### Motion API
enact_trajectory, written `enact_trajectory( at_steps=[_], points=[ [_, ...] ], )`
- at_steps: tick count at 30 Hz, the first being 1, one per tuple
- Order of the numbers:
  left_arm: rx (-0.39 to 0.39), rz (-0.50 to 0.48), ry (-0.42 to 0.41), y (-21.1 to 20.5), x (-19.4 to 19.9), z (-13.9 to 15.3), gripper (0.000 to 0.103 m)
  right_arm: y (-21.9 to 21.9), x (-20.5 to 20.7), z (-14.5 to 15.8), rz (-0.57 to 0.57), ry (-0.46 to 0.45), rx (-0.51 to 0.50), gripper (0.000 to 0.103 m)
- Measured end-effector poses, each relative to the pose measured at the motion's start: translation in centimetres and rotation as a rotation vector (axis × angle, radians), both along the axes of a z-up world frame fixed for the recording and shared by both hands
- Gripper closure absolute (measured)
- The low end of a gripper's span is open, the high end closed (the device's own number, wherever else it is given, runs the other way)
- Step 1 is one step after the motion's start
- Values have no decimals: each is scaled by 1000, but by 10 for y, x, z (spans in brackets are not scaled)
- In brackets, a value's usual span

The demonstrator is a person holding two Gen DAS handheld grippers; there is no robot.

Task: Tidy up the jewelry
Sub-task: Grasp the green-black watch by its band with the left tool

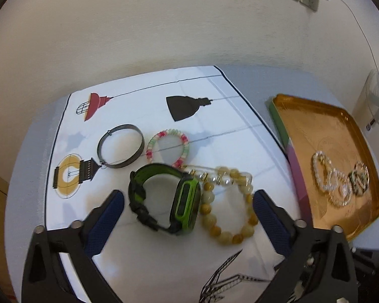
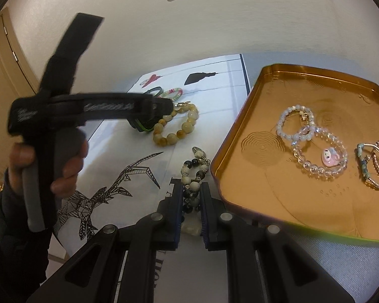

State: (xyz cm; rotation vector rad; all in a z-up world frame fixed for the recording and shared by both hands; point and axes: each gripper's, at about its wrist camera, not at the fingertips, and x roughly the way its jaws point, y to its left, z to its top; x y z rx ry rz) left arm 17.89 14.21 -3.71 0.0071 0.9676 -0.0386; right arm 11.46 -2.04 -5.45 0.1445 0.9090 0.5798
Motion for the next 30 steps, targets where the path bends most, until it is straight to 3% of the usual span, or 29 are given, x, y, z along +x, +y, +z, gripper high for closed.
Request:
enact_trajectory(
  at_steps=[2, 3, 5, 13, 22, 30],
  points=[
    [0, 6, 26, 0, 3, -4, 59, 0, 0, 0, 2, 4, 5, 89],
    [4, 0, 47, 0, 6, -8, 73, -1, 0, 0, 2, 6, 8, 89],
    [11, -8, 29, 1, 3, -8, 89, -1, 0, 0, 2, 6, 7, 89],
    [30, 4, -25, -4, -32, 6, 90, 1, -15, 15, -9, -54, -17, 89],
    [-10, 26, -157, -13, -123, 41, 90, -17, -50, 53, -57, -134, 6, 89],
    [-21, 71, -191, -9, -189, 44, 90, -28, -88, 59, -73, -151, -1, 89]
  ],
)
